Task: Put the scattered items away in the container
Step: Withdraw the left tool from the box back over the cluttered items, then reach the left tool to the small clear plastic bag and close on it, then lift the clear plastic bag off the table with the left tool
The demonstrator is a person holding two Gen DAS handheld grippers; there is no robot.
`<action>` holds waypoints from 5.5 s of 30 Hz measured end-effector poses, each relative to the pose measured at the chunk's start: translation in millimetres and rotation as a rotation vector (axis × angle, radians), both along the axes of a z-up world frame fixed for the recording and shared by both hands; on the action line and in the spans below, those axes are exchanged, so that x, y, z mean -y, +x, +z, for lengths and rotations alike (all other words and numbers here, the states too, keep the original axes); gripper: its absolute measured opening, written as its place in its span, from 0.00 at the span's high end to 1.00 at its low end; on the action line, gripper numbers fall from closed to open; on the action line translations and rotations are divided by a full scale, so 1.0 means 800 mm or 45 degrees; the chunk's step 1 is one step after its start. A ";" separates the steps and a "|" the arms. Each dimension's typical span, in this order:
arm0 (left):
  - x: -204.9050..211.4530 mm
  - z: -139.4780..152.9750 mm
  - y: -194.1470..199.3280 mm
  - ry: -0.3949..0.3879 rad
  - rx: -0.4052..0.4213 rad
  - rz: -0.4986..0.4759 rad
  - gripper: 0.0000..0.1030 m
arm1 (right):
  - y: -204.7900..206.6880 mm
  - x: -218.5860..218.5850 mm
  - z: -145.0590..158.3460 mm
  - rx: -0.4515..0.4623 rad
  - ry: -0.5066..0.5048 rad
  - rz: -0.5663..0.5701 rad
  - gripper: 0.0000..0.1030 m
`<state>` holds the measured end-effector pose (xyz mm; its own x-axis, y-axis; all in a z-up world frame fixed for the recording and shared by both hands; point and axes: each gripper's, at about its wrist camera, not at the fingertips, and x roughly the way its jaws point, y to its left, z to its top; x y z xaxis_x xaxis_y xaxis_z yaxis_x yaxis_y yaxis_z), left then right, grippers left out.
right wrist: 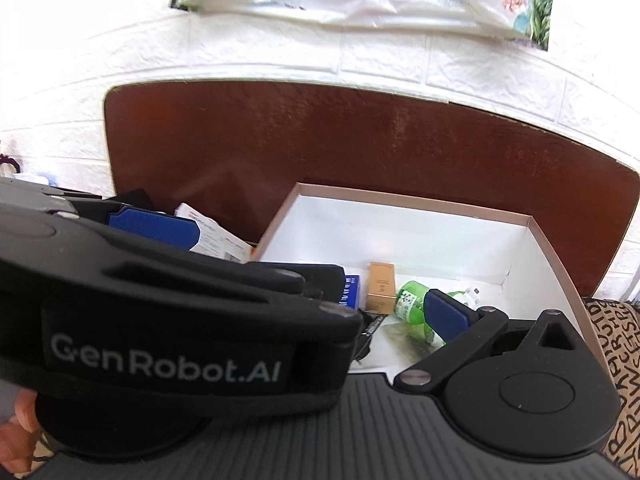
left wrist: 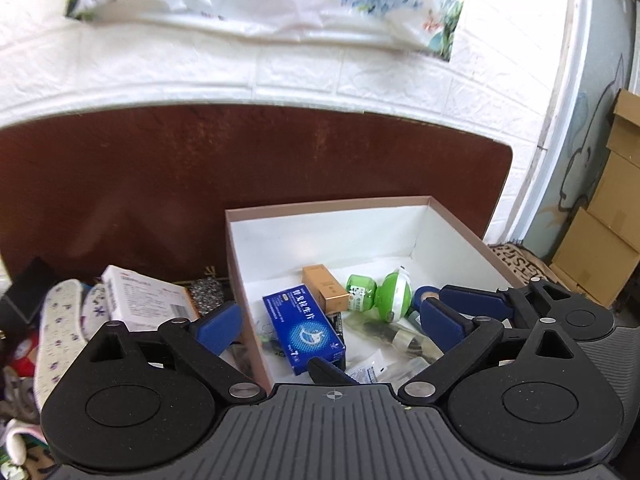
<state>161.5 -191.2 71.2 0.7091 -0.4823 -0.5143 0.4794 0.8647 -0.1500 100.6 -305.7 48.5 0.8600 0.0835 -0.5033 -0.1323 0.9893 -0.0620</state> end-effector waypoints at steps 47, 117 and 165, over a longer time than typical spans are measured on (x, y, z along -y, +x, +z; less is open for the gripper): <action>-0.156 -0.109 -0.185 0.086 -0.100 0.321 0.00 | -0.118 -0.146 -0.101 -0.082 0.179 0.172 0.00; -0.180 -0.164 -0.116 -0.043 -0.395 0.121 0.45 | -0.117 -0.155 -0.148 -0.050 -0.278 0.387 0.36; -0.162 -0.170 -0.116 0.055 -0.342 -0.065 0.89 | -0.030 -0.093 -0.152 -0.113 -0.148 0.399 0.85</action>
<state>69.0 -61.8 -64.5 0.5201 -0.4872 -0.7015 0.4703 0.8490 -0.2410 77.0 -231.0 -73.4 0.7543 0.2742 -0.5966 -0.4384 0.8867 -0.1467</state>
